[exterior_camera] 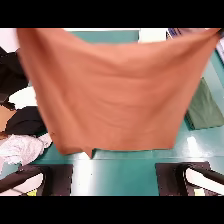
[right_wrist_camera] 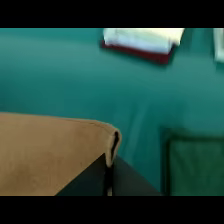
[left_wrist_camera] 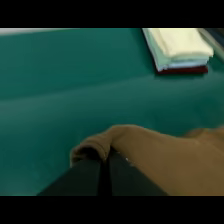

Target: Fold the shirts.

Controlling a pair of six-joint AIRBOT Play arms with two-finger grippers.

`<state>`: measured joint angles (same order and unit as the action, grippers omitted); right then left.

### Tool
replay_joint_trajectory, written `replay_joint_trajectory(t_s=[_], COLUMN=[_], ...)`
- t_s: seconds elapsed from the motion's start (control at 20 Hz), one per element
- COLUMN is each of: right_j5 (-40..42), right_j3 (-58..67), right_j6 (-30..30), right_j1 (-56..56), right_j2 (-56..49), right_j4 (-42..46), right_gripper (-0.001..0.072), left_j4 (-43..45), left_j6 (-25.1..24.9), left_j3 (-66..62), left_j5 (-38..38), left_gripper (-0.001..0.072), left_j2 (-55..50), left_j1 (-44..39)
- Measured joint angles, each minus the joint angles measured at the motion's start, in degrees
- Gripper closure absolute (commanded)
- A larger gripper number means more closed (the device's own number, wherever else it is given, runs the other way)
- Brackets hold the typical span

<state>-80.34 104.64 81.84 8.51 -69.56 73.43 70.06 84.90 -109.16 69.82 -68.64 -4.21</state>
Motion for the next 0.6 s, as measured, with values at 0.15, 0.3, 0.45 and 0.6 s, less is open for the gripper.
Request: replay_joint_trajectory(t_s=[0.15,0.3,0.45,0.6], right_j5=[1.84,2.86,1.46,-0.57], right_j3=[-4.07,-3.74,0.04,-0.44], right_j6=[0.37,1.03,1.4,0.09], right_j1=[-1.99,-2.64,-2.21,-0.5], right_j2=[-8.44,-15.93,-20.57,-20.59], right_j4=[3.13,4.7,3.61,-1.16], right_gripper=[0.0693,0.0271,0.0335,0.0335], left_j4=[-1.16,-1.07,-0.59,0.31], left_j6=[-0.94,-1.73,-0.83,0.07], left_j3=[2.54,3.52,3.37,4.5], left_j5=[0.79,1.25,2.29,7.17], left_gripper=[0.0685,0.0172,0.0158,0.0158], left_j2=[-11.02,-19.15,-22.36,-21.42], left_j1=[0.0,0.17,1.66,3.89])
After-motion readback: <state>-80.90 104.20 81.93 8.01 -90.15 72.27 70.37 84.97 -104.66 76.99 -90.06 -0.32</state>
